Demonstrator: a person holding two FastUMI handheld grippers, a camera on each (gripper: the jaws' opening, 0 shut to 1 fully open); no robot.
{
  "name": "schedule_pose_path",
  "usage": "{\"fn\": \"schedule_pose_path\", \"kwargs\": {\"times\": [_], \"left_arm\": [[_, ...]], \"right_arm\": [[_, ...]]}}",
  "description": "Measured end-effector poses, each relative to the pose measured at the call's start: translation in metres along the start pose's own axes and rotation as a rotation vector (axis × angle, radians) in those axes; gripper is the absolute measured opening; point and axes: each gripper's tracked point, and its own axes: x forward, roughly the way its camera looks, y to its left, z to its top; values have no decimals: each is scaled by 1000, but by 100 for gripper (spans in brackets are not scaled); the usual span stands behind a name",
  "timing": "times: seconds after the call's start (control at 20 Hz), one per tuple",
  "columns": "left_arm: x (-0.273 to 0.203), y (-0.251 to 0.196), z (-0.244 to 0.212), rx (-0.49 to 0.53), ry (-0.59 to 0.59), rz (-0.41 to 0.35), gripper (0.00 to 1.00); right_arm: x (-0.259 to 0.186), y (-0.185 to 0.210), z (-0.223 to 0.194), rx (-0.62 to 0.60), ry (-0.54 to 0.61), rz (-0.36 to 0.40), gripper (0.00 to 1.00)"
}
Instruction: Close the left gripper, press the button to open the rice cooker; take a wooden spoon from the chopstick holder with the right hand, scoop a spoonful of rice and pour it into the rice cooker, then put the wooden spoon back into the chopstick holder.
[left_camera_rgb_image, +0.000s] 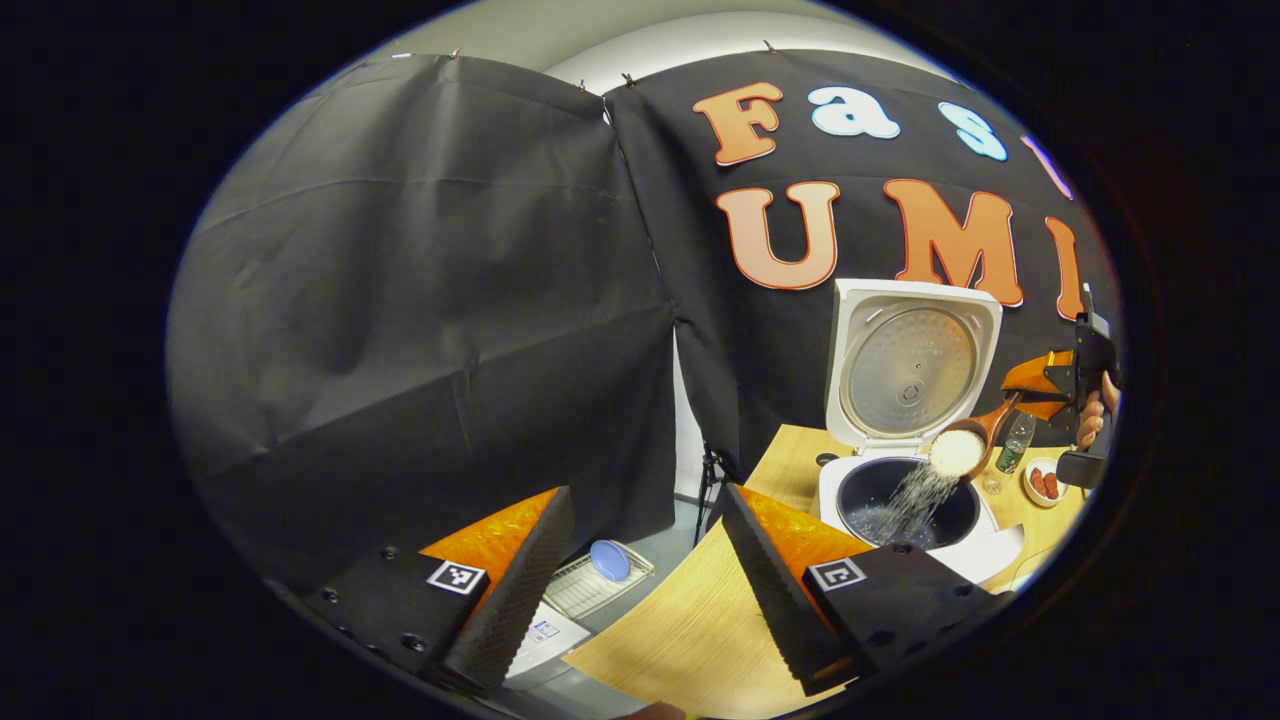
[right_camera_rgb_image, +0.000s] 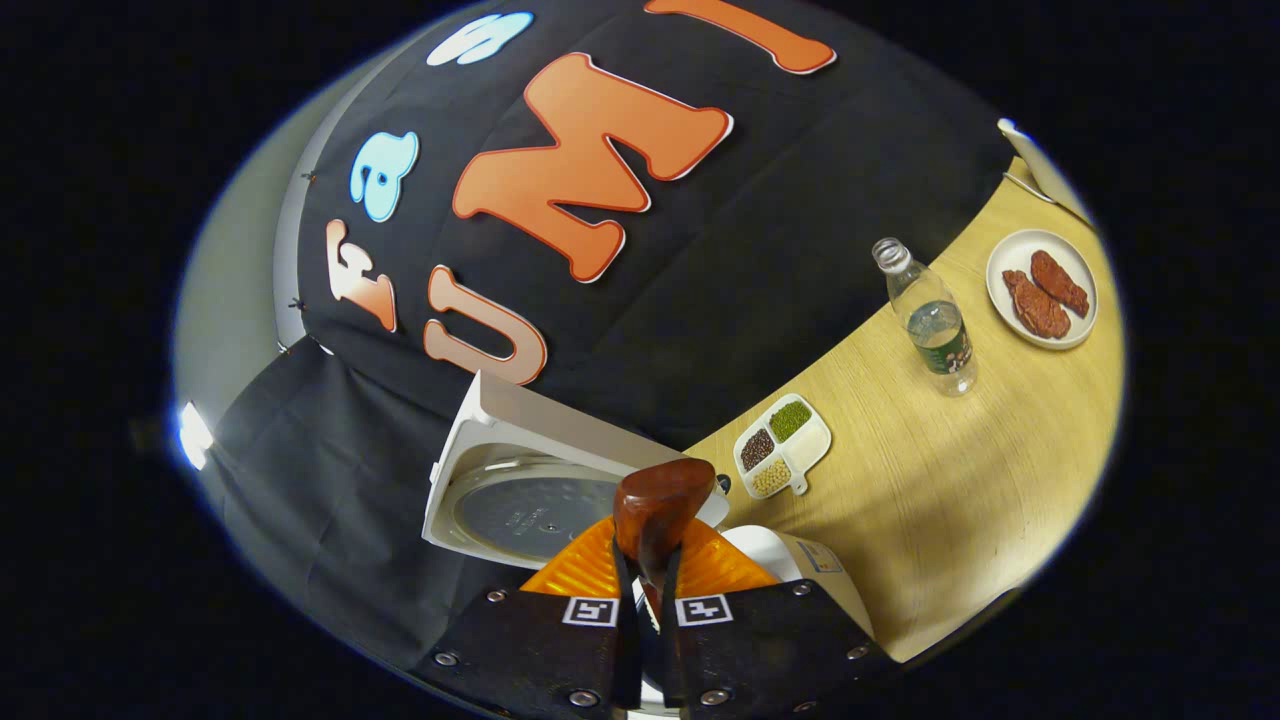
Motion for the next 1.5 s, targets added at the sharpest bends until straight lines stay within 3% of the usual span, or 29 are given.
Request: {"fn": "schedule_pose_path", "kwargs": {"times": [1.0,1.5], "left_arm": [[-4,4,-9,11,26,-10,100],[-7,12,-17,8,45,20,97]], "right_arm": [[2,37,9,-341,-44,3,7],[3,67,4,-516,-46,42,7]]}}
